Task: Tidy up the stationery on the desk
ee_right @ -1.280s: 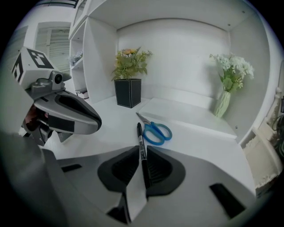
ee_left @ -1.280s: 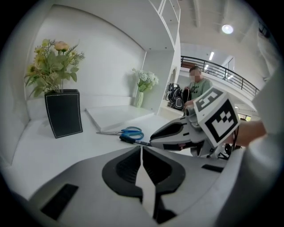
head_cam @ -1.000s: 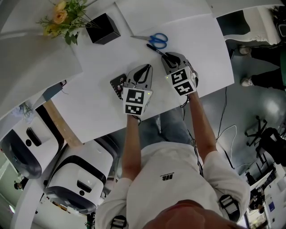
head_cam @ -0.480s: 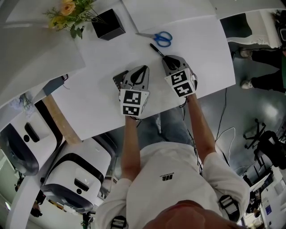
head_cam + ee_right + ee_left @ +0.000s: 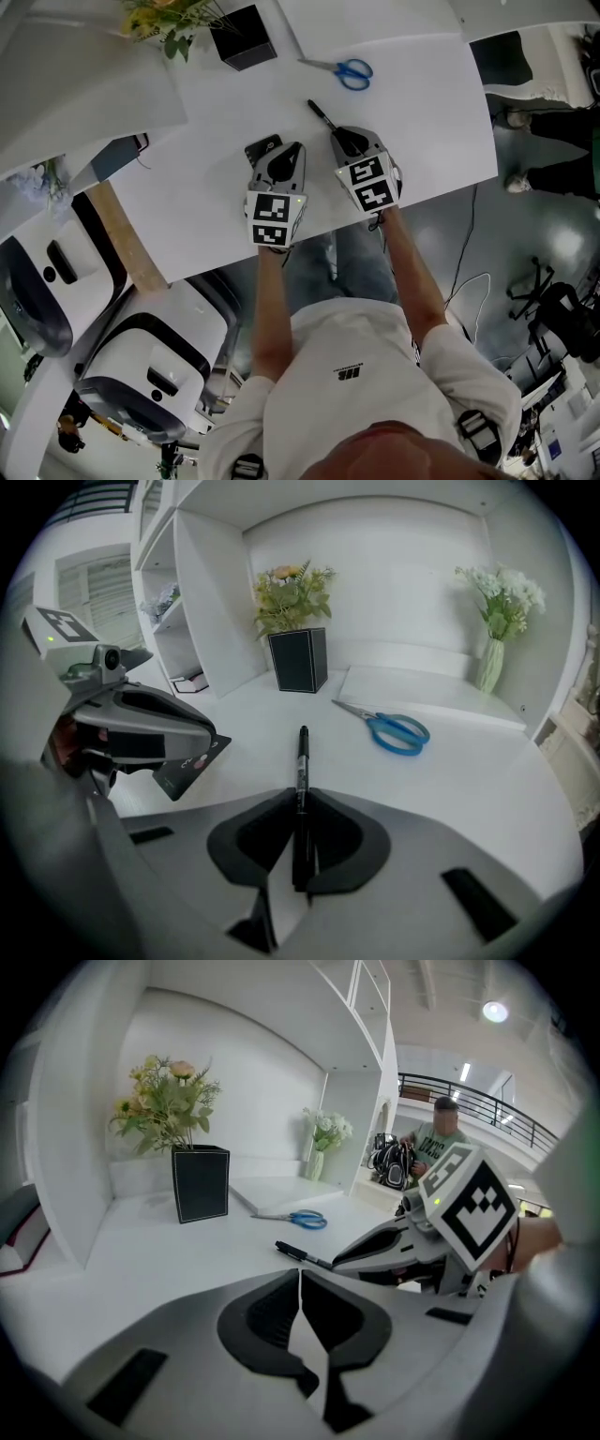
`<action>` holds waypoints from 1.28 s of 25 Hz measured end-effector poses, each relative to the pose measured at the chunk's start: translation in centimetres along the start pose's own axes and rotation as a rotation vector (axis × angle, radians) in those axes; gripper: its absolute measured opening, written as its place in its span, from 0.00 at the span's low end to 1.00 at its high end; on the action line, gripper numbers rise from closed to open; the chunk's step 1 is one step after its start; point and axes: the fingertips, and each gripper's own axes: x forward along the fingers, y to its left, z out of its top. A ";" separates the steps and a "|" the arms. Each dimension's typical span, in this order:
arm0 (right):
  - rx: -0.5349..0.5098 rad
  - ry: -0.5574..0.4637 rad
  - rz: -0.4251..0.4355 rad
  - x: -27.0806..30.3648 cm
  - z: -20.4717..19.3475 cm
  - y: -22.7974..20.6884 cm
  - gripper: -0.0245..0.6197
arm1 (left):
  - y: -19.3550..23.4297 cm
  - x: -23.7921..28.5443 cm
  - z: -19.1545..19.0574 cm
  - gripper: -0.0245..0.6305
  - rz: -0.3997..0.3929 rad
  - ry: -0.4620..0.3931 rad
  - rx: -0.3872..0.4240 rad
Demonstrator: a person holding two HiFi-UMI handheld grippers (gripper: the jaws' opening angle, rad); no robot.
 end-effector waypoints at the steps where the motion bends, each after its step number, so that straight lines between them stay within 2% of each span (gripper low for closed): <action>1: 0.003 0.000 0.003 0.0 -0.1 0.5 0.08 | 0.1 -0.3 -0.3 0.04 0.005 0.002 -0.003; 12: 0.024 0.010 0.031 0.2 -0.7 5.1 0.08 | 1.2 -3.0 -3.0 0.04 0.055 0.013 -0.038; 23: 0.048 0.027 0.036 1.0 -0.2 7.9 0.08 | 2.1 -4.7 -4.2 0.04 0.089 0.011 -0.053; 32: 0.014 0.003 0.102 0.7 -0.1 10.1 0.13 | 2.4 -5.4 -4.9 0.04 0.099 0.001 -0.067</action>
